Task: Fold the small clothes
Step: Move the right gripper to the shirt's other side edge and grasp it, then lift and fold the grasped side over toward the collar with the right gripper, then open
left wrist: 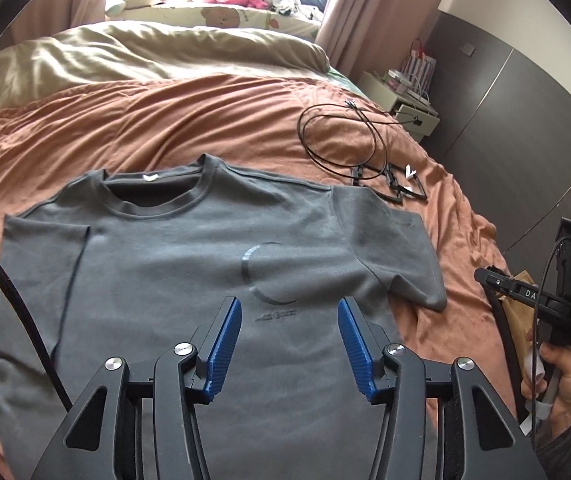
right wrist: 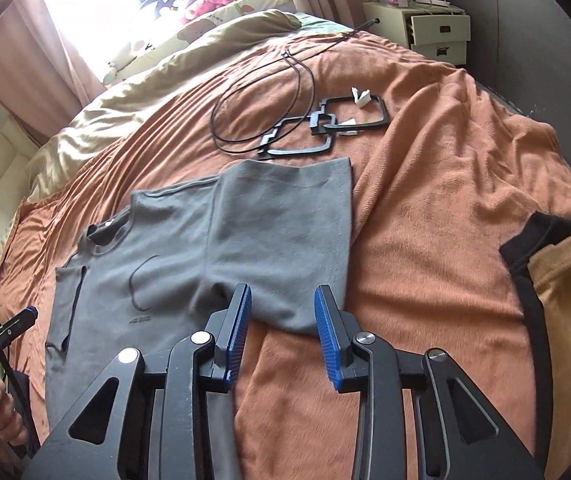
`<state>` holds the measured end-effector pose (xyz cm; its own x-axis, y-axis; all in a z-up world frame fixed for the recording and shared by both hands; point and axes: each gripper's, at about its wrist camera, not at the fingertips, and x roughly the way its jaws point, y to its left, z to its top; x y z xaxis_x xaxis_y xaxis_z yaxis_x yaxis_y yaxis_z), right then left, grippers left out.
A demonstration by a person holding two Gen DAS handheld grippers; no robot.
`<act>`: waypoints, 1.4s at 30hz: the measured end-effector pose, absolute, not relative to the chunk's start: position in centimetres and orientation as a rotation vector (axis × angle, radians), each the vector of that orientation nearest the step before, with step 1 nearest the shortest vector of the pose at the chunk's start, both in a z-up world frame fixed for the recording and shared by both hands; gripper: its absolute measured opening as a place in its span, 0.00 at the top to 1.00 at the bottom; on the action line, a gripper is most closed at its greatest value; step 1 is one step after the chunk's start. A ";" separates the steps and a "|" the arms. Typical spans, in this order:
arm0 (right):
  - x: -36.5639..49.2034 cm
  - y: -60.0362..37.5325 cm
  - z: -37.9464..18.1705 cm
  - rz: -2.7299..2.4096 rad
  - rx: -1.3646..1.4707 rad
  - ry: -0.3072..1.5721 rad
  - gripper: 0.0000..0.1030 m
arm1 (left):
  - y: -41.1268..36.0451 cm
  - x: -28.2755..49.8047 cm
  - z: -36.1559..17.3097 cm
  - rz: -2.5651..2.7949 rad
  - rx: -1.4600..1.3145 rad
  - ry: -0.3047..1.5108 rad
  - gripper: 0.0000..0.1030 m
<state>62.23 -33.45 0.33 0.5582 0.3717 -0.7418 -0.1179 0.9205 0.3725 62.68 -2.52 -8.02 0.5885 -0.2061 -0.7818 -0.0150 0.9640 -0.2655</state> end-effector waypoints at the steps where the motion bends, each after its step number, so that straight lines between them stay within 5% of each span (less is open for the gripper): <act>1: 63.0 -33.6 -0.3 0.292 0.307 0.942 0.71 | -2.8 63.3 -8.6 -0.115 -0.255 0.941 0.50; 16: 70.3 -34.4 -7.7 0.262 0.365 1.017 0.71 | -5.7 71.2 -17.0 -0.159 -0.271 1.009 0.63; 21: 70.8 -33.8 -8.8 0.280 0.383 1.031 0.92 | -6.9 72.3 -18.5 -0.183 -0.253 1.026 0.64; 24: 70.7 -33.5 -7.9 0.291 0.346 1.024 0.99 | -7.3 72.4 -19.0 -0.193 -0.259 1.029 0.64; 42: 69.0 -30.0 2.2 0.380 0.203 0.885 1.00 | -10.0 74.3 -20.1 -0.232 -0.312 1.033 0.64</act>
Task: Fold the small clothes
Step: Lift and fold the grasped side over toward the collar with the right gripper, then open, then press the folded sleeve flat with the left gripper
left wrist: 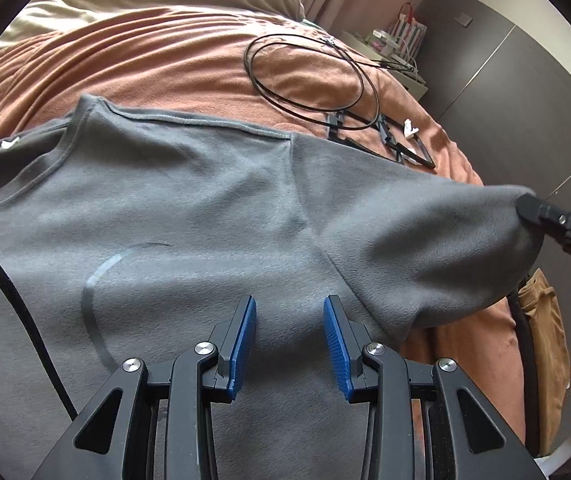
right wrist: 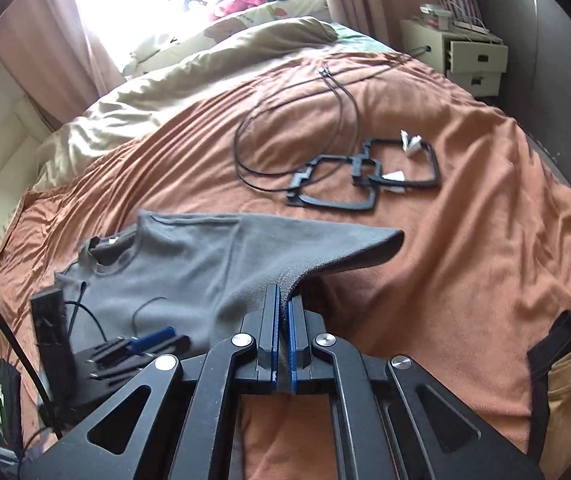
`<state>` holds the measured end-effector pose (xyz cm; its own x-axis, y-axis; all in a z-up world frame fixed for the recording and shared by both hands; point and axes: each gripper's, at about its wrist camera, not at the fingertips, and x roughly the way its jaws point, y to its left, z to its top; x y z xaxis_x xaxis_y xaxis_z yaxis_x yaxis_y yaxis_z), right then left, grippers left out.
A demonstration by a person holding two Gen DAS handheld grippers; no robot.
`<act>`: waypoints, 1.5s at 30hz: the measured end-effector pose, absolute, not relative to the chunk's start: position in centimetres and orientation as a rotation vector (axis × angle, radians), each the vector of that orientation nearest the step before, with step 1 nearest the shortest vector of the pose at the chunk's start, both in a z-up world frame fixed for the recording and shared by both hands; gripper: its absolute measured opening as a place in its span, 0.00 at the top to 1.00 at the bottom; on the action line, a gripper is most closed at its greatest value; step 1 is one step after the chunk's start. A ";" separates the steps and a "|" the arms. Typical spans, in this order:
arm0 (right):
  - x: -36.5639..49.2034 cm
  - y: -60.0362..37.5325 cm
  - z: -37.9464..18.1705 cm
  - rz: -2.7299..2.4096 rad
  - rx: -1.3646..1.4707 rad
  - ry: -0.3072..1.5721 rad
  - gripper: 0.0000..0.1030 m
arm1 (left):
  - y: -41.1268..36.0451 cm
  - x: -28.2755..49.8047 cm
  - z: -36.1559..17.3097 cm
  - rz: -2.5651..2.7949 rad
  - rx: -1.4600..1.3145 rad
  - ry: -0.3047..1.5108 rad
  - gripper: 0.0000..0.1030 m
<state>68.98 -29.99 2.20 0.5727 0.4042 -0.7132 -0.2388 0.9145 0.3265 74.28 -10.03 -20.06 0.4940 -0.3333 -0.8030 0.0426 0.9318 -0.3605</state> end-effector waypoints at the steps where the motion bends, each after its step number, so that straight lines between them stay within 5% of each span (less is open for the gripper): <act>1: 68.9 -29.7 2.5 0.388 0.199 0.879 1.00 | -10.3 74.4 -20.2 -0.236 -0.314 1.035 0.64; 13: 68.1 -25.7 3.6 0.494 0.169 0.856 1.00 | -11.1 75.1 -21.3 -0.289 -0.357 1.051 0.66; 30: 68.8 -17.0 -0.3 0.667 0.162 1.005 0.98 | 0.9 71.7 -16.5 -0.091 -0.344 1.004 0.66; 32: 69.1 -17.1 0.0 0.684 0.160 1.011 0.90 | 1.6 71.5 -16.1 -0.079 -0.344 0.998 0.66; 34: 69.5 -17.9 0.7 0.665 0.170 0.995 0.59 | 1.9 71.4 -16.0 -0.077 -0.350 0.994 0.66; 36: 69.9 -19.1 1.1 0.628 0.186 0.973 0.45 | 1.9 71.4 -16.0 -0.079 -0.353 0.993 0.66; 45: 73.2 -22.4 -3.9 0.481 0.243 1.037 0.45 | 0.9 71.8 -17.4 -0.118 -0.352 1.015 0.65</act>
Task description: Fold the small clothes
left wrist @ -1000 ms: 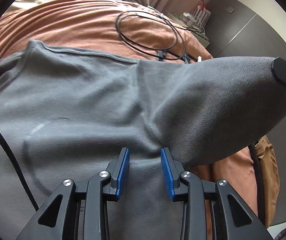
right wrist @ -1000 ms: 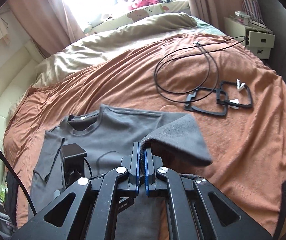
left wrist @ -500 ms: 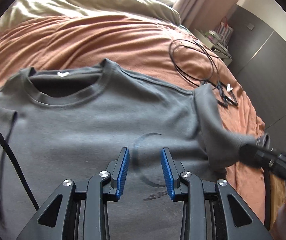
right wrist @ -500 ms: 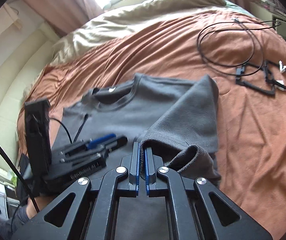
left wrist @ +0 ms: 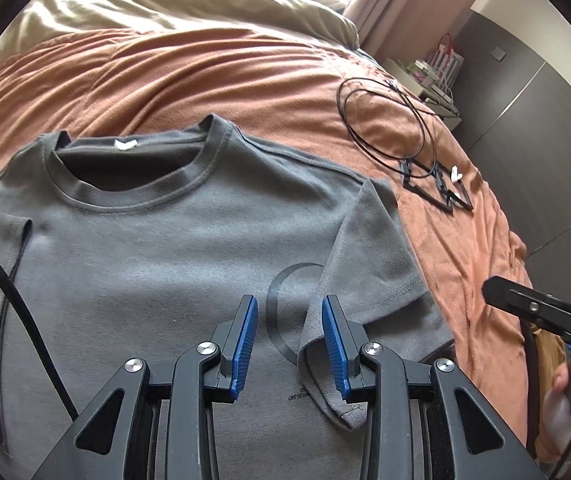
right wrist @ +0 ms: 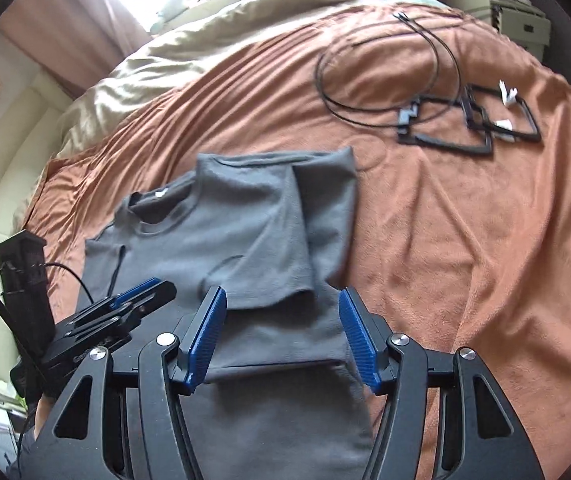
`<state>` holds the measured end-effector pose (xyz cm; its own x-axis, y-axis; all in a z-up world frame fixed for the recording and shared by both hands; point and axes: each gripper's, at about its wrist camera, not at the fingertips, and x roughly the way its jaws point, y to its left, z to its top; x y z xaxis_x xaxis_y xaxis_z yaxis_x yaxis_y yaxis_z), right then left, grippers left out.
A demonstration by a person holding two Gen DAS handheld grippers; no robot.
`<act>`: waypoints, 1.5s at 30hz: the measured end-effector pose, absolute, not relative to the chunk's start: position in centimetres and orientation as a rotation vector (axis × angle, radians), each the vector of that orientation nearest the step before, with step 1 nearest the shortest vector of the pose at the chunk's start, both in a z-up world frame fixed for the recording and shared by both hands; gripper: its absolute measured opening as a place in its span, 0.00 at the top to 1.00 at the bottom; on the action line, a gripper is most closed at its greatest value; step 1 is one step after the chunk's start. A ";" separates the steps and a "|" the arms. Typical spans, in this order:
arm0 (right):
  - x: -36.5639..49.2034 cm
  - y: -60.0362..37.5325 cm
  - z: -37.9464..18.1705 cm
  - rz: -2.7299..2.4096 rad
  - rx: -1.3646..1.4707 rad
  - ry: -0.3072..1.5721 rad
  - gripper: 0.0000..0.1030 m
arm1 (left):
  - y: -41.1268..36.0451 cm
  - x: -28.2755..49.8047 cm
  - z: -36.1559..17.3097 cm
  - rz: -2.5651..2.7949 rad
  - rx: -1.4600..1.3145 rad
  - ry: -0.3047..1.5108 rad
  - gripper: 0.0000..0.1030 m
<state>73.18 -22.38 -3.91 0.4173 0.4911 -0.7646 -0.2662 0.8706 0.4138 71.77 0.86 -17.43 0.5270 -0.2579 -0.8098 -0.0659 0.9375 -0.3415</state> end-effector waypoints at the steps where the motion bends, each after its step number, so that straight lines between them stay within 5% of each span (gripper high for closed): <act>1: 73.5 -22.3 -4.7 0.480 0.255 1.047 0.45 | 0.7 71.9 -17.8 -0.127 -0.351 1.021 0.65; 7: 74.4 -21.8 -8.3 0.427 0.219 1.099 0.47 | -0.7 72.0 -19.6 -0.167 -0.322 1.051 0.56; 14: 73.2 -21.9 -10.8 0.402 0.167 1.167 0.83 | -1.8 72.0 -21.0 -0.162 -0.276 1.068 0.55; 15: 73.0 -21.8 -11.0 0.406 0.158 1.169 0.86 | -2.1 72.1 -21.3 -0.149 -0.259 1.082 0.56; 18: 72.5 -21.7 -10.9 0.415 0.140 1.155 0.92 | -2.9 72.0 -21.4 -0.137 -0.212 1.100 0.90; 19: 72.3 -21.7 -10.8 0.417 0.137 1.155 0.93 | -2.9 71.9 -21.3 -0.145 -0.217 1.106 0.92; 32: 71.9 -22.2 -9.0 0.410 0.150 1.164 0.91 | -1.4 69.7 -19.5 -0.120 -0.193 1.141 0.98; 35: 72.2 -22.2 -7.4 0.421 0.151 1.130 0.90 | -1.0 70.2 -18.4 -0.141 -0.243 1.115 0.83; 39: 73.0 -22.6 -6.6 0.414 0.174 1.112 0.89 | -2.1 70.9 -17.2 -0.158 -0.229 1.057 0.48; 45: 73.6 -25.4 -6.6 0.389 0.228 1.114 0.86 | -5.7 73.1 -17.2 -0.205 -0.206 1.041 0.45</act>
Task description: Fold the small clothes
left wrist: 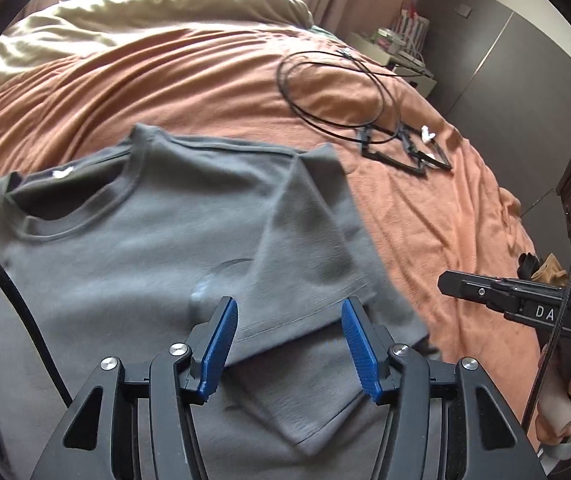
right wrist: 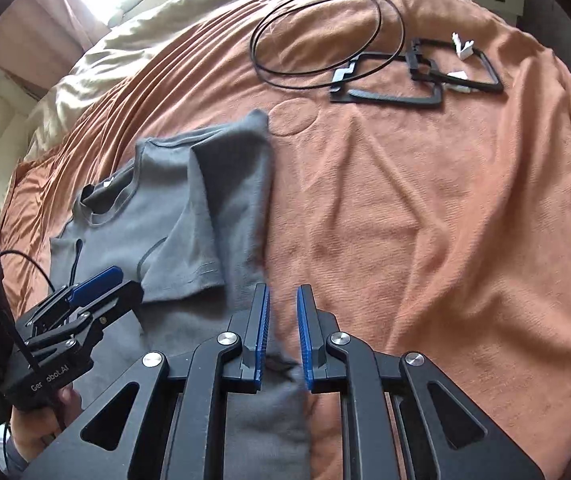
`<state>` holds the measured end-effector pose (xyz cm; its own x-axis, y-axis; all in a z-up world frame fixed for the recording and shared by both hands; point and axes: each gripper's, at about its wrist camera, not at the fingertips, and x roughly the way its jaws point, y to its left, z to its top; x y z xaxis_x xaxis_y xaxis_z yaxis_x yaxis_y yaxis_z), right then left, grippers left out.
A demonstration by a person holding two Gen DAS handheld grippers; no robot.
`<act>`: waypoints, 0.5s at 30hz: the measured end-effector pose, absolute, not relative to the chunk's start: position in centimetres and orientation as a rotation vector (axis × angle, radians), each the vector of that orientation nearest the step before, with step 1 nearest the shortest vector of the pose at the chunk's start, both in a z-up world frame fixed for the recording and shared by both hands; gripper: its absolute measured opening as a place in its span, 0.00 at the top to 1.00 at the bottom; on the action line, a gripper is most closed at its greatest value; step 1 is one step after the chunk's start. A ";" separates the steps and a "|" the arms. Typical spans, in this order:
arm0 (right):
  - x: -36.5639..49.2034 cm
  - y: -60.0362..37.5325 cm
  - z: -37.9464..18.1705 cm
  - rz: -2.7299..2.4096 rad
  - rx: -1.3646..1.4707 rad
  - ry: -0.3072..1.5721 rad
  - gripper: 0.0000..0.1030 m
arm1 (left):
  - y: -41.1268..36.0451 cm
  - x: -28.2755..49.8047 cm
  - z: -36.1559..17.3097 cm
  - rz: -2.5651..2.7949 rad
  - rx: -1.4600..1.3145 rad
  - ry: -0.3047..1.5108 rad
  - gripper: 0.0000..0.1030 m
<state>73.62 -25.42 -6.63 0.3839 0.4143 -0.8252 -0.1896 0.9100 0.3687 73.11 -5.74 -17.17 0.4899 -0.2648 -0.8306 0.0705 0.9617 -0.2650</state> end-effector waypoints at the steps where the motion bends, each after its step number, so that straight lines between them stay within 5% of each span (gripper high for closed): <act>1: 73.6 -26.1 -6.6 0.384 0.226 1.107 0.76 | -6.5 73.5 -17.3 -0.214 -0.203 1.041 0.45; 3: 73.4 -27.3 -6.5 0.366 0.243 1.090 0.58 | -7.9 73.9 -17.6 -0.228 -0.187 1.037 0.45; 8: 72.7 -28.5 -6.8 0.367 0.257 1.057 0.56 | -10.0 74.9 -19.2 -0.199 -0.173 1.062 0.50; 15: 72.8 -28.1 -6.6 0.407 0.272 1.033 0.56 | -10.8 75.9 -20.6 -0.159 -0.108 1.102 0.88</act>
<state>72.81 -28.07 -6.59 0.4484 0.4493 -0.7727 -0.1981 0.8930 0.4042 75.85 -10.76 -20.62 0.4420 -0.1818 -0.8784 0.0746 0.9833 -0.1660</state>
